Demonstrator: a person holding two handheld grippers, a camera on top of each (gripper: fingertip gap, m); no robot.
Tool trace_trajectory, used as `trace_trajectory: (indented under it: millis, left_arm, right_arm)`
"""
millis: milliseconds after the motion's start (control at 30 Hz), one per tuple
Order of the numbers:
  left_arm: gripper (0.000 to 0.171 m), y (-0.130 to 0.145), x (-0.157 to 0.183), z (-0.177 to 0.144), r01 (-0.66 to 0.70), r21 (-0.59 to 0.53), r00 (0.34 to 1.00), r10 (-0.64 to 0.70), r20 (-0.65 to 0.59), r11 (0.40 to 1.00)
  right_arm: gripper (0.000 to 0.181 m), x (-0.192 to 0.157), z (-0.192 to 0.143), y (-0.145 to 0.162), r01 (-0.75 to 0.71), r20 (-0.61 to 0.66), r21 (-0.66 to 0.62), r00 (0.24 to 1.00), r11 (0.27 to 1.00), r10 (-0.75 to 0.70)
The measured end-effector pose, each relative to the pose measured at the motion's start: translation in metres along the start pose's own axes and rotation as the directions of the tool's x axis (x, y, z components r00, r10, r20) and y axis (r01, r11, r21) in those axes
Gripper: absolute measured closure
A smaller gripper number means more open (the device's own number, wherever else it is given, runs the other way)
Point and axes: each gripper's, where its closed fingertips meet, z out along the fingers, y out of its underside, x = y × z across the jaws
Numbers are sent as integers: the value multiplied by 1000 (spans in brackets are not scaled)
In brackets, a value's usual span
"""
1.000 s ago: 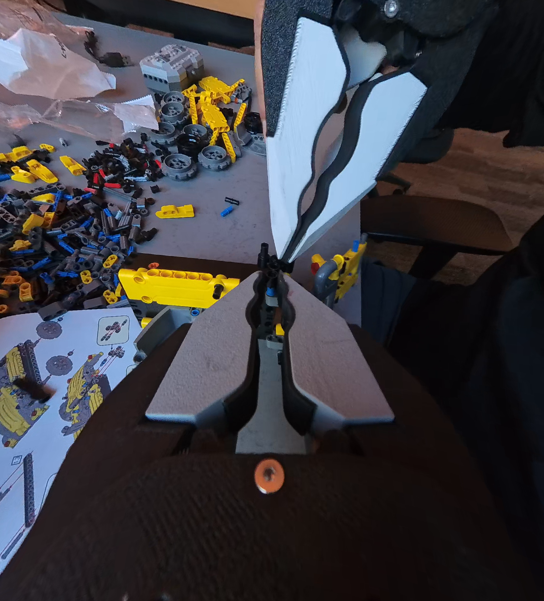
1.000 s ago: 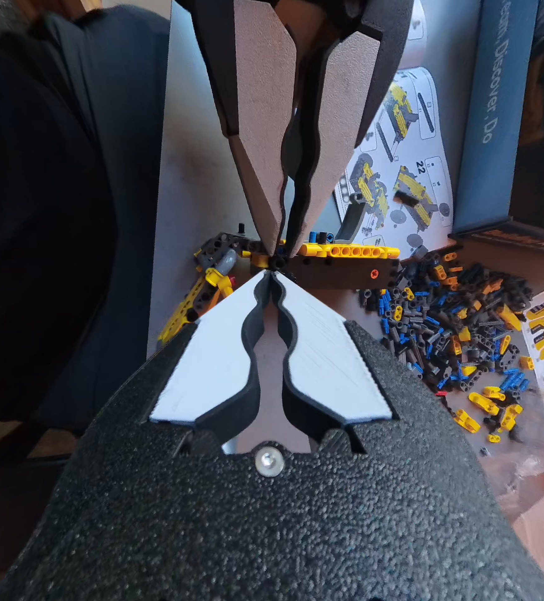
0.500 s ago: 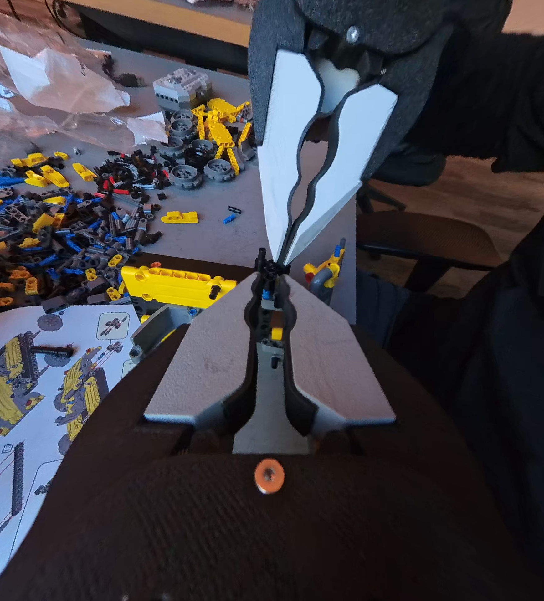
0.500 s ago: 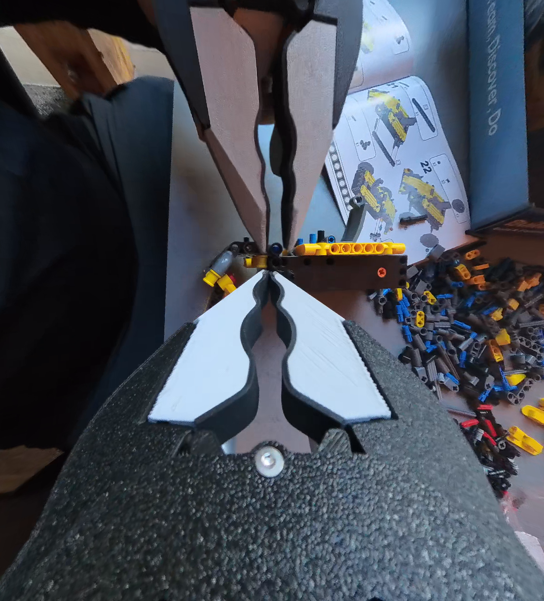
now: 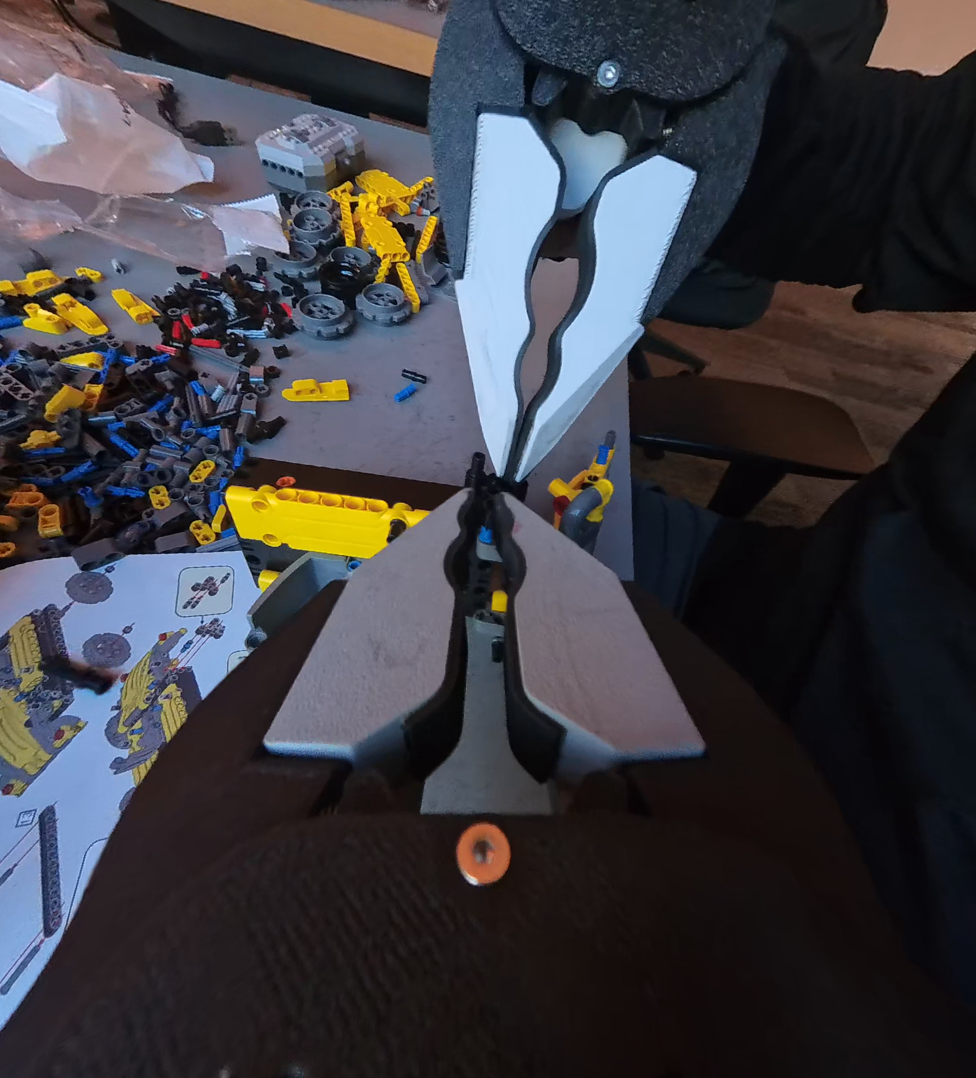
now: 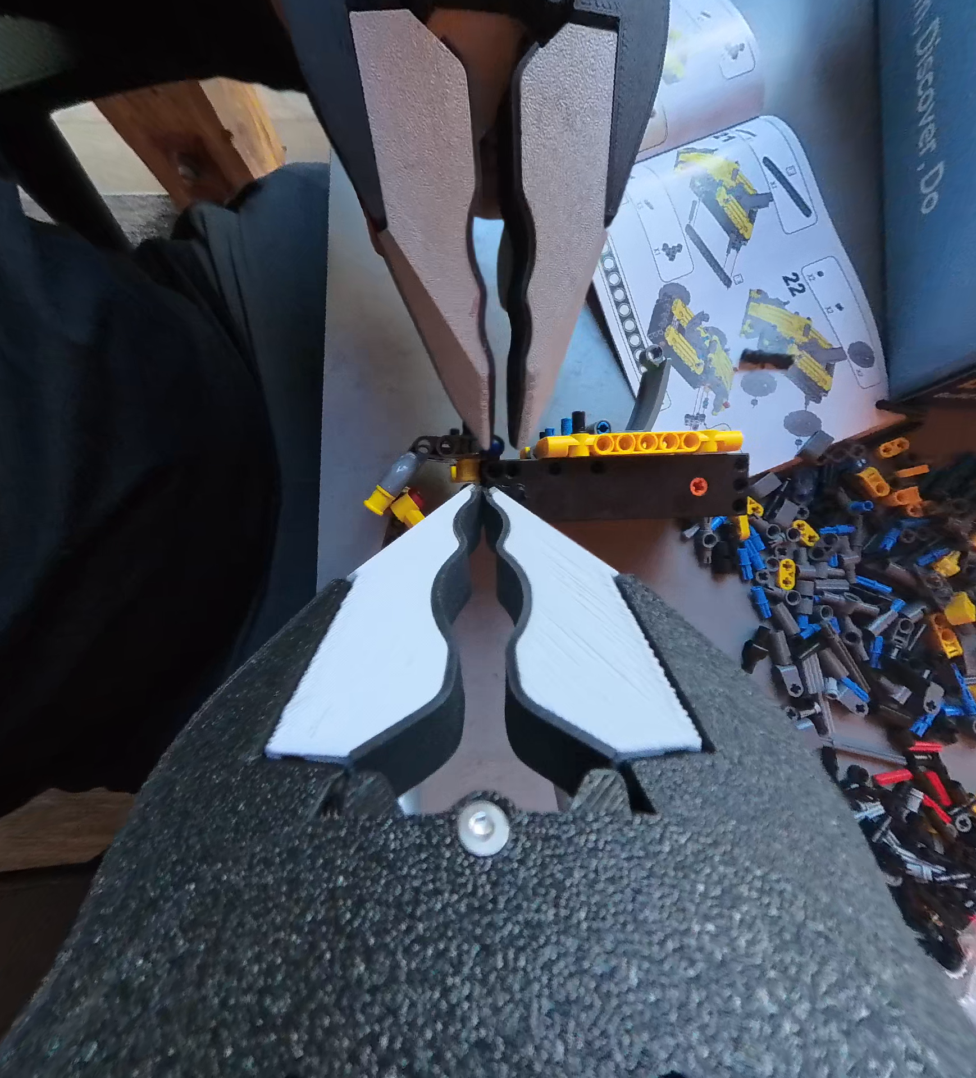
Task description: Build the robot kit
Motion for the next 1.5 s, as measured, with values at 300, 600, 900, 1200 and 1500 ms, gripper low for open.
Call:
trace_trajectory:
  millis: [300,600,900,1200,1500]
  left_arm:
    - [171,0,0,0,-27,-31,999,26,-21,999]
    - [170,1,2,-1,-10,-44,998,7,-62,999]
    - [168,6,2,0,-18,-80,996,11,-85,997]
    - [168,6,2,0,-44,-96,997,37,-70,994]
    - [168,3,2,-1,-29,-63,997,24,-77,998]
  right_arm:
    - [181,0,0,-1,-13,30,3,999,1000,13]
    - [181,0,0,-1,-18,40,2,999,1000,18]
    - [181,1,1,-2,-22,44,5,999,1000,21]
    - [181,1,1,-2,-29,47,15,998,999,28]
    - [181,1,1,-3,-27,48,14,999,1000,26]
